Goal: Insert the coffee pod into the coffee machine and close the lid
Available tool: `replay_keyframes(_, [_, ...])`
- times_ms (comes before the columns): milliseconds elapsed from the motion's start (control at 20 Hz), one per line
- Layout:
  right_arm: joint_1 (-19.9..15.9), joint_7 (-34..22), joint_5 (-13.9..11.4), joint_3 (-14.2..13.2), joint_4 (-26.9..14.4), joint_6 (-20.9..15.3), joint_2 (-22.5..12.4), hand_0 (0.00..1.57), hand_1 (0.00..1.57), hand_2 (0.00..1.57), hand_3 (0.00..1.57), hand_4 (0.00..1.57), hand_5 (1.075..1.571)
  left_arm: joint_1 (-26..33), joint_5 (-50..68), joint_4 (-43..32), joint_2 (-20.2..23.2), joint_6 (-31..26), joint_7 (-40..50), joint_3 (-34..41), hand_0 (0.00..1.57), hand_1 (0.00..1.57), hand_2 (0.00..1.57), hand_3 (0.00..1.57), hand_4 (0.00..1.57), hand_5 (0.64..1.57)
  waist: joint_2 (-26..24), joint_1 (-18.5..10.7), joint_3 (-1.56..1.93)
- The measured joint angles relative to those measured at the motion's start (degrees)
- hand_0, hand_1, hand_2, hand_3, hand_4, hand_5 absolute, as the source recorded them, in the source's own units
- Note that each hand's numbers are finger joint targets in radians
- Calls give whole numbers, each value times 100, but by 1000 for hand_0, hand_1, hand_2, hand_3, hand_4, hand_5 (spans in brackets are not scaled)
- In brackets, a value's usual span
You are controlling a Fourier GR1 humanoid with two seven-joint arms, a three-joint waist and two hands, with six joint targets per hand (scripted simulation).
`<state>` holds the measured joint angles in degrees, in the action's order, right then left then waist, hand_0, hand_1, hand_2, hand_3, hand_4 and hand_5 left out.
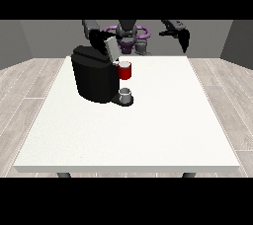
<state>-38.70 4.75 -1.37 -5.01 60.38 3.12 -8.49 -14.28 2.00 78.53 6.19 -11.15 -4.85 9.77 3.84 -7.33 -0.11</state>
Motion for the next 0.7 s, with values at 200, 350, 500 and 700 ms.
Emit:
replay_keyframes(200, [-190, -227, -39, 96, 34, -29, 82, 0, 0, 0, 0, 140, 1571, -121, -21, -255, 82, 93, -132, 109, 0, 0, 0, 0, 121, 1571, 75, 120, 16])
replay_keyframes(350, [-315, -519, -51, 105, -31, -78, 85, 0, 0, 0, 0, 215, 1571, -109, -25, -269, 35, 91, -79, 35, 0, 0, 0, 0, 167, 1571, 28, 63, 39])
replay_keyframes(500, [-464, -653, -132, 185, 10, -157, 105, 0, 0, 0, 0, 149, 1571, -249, 23, -285, 57, 45, -57, 27, 0, 0, 0, 0, 0, 1571, 83, -5, 48])
replay_keyframes(700, [-660, -521, -396, 328, -93, -178, 49, 0, 0, 0, 0, 142, 1571, -256, 36, -144, 49, -42, -84, -87, 0, 0, 0, 0, 182, 1571, 69, -178, 22])
